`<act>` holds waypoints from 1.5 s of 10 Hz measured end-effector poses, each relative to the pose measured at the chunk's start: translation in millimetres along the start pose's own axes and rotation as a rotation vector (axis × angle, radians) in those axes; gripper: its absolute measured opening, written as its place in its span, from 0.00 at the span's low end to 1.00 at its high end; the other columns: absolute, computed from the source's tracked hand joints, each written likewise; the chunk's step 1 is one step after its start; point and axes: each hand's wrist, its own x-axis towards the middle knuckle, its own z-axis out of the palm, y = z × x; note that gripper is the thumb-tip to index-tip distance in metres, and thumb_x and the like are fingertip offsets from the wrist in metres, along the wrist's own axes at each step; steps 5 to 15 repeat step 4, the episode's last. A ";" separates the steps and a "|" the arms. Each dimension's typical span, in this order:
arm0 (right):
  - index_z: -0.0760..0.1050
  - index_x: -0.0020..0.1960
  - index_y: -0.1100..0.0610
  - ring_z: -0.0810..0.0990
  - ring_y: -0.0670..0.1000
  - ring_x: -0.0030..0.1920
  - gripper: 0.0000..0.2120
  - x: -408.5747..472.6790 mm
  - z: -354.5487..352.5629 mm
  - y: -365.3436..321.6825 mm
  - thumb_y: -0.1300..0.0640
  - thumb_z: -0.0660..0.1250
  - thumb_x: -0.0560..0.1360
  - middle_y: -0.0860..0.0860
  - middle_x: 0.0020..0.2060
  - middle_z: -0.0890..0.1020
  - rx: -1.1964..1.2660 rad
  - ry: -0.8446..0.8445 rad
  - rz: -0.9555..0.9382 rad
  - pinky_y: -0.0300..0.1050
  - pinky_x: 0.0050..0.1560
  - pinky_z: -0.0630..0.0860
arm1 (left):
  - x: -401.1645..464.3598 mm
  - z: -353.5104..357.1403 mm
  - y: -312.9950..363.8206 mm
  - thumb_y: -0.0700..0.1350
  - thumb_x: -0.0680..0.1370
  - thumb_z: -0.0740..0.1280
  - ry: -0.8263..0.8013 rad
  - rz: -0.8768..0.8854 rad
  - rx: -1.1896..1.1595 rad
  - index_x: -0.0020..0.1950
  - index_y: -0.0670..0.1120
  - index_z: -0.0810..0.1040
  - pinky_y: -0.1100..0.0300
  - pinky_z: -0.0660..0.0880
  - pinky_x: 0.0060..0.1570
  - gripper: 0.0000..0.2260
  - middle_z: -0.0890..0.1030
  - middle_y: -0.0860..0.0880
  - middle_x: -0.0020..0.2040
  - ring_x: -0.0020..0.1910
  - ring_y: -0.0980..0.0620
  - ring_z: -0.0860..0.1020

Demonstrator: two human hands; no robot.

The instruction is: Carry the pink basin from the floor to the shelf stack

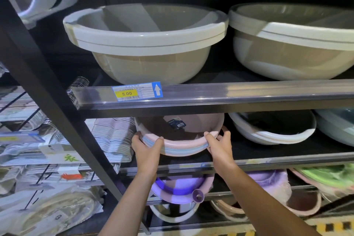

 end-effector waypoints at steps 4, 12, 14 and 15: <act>0.63 0.77 0.57 0.80 0.54 0.61 0.31 3.5 -9.1 7.1 0.49 0.70 0.79 0.55 0.60 0.81 -0.204 -0.031 0.017 0.53 0.64 0.76 | 8.2 -9.1 -20.7 0.50 0.78 0.72 -0.103 0.040 0.020 0.79 0.45 0.60 0.52 0.73 0.65 0.34 0.68 0.46 0.75 0.64 0.47 0.77; 0.63 0.77 0.57 0.80 0.54 0.61 0.31 3.5 -9.1 7.1 0.49 0.70 0.79 0.55 0.60 0.81 -0.204 -0.031 0.017 0.53 0.64 0.76 | 8.2 -9.1 -20.7 0.50 0.78 0.72 -0.103 0.040 0.020 0.79 0.45 0.60 0.52 0.73 0.65 0.34 0.68 0.46 0.75 0.64 0.47 0.77; 0.63 0.77 0.57 0.80 0.54 0.61 0.31 3.5 -9.1 7.1 0.49 0.70 0.79 0.55 0.60 0.81 -0.204 -0.031 0.017 0.53 0.64 0.76 | 8.2 -9.1 -20.7 0.50 0.78 0.72 -0.103 0.040 0.020 0.79 0.45 0.60 0.52 0.73 0.65 0.34 0.68 0.46 0.75 0.64 0.47 0.77; 0.63 0.77 0.57 0.80 0.54 0.61 0.31 3.5 -9.1 7.1 0.49 0.70 0.79 0.55 0.60 0.81 -0.204 -0.031 0.017 0.53 0.64 0.76 | 8.2 -9.1 -20.7 0.50 0.78 0.72 -0.103 0.040 0.020 0.79 0.45 0.60 0.52 0.73 0.65 0.34 0.68 0.46 0.75 0.64 0.47 0.77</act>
